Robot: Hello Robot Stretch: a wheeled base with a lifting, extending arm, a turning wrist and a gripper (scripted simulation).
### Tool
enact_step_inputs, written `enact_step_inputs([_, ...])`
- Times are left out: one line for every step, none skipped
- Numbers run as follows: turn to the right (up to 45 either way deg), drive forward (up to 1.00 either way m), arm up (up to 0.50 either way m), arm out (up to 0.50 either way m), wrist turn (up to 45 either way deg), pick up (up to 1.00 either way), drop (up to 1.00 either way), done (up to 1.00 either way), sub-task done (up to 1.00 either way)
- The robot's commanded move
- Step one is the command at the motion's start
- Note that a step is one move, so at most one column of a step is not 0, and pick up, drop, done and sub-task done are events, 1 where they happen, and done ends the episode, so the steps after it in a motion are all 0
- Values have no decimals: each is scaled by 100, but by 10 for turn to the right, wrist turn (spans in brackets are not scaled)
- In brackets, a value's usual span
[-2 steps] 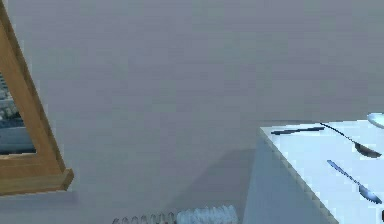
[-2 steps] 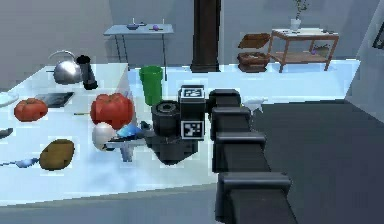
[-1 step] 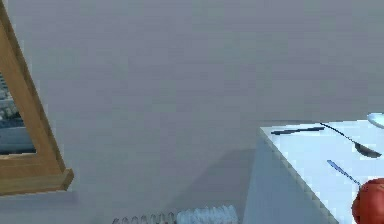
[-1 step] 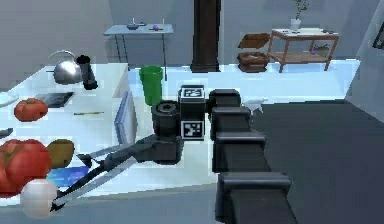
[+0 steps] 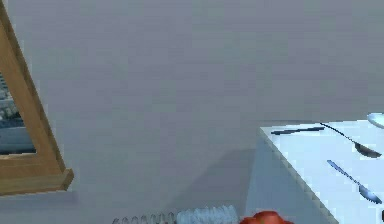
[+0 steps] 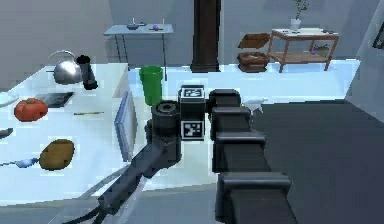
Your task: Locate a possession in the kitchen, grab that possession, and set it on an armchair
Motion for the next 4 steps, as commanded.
enact_step_inputs([0, 0, 0, -14, 0, 0, 0, 0, 0])
enact_step_inputs([-450, 0, 0, 0, 0, 0, 0, 0, 0])
enact_step_inputs([-450, 0, 0, 0, 0, 0, 0, 0, 0])
enact_step_inputs([-60, 0, 0, 0, 0, 0, 0, 0, 0])
